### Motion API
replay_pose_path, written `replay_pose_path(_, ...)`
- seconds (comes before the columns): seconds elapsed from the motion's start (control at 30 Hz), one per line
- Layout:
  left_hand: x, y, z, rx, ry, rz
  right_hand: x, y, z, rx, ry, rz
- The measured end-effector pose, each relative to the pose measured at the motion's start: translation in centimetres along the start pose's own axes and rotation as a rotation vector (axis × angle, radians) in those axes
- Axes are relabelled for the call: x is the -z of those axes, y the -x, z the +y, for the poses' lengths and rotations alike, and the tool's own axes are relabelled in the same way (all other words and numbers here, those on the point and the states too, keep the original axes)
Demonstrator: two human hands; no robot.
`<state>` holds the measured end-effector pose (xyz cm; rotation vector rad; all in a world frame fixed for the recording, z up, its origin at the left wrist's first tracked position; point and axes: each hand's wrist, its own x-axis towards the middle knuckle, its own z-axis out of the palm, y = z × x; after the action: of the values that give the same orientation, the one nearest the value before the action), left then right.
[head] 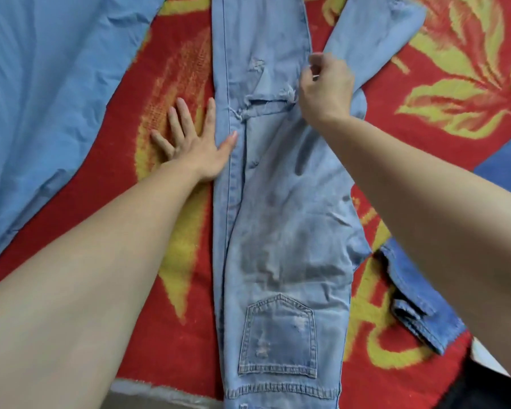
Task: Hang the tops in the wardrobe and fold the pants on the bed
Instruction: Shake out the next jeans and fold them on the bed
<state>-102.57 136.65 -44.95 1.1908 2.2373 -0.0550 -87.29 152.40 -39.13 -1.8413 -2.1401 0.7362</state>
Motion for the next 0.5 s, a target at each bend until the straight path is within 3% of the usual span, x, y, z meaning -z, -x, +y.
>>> replay_pose_path(0.13,-1.6,-1.4,0.2,0.021,-0.062,0.04,0.4,-7.5,0.7,-0.148,0.074,0.072)
replay_pose_path(0.23,-1.7,-1.8,-0.3,0.023,-0.047,0.008,0.6,-10.8,1.9,-0.341,0.134,-0.01)
replay_pose_path(0.3,-1.6,-2.1,-0.3,0.023,-0.049,-0.021,0.8,-12.2,2.2,-0.36,0.126,-0.017)
replay_pose_path(0.43,-1.1,-1.8,-0.2,0.035,-0.034,-0.079,1.8,-13.9,-2.1,-0.139,0.049,0.135)
replay_pose_path(0.5,-1.0,-2.0,-0.3,0.045,-0.032,-0.095,1.7,-14.5,-5.9,0.011,-0.043,0.066)
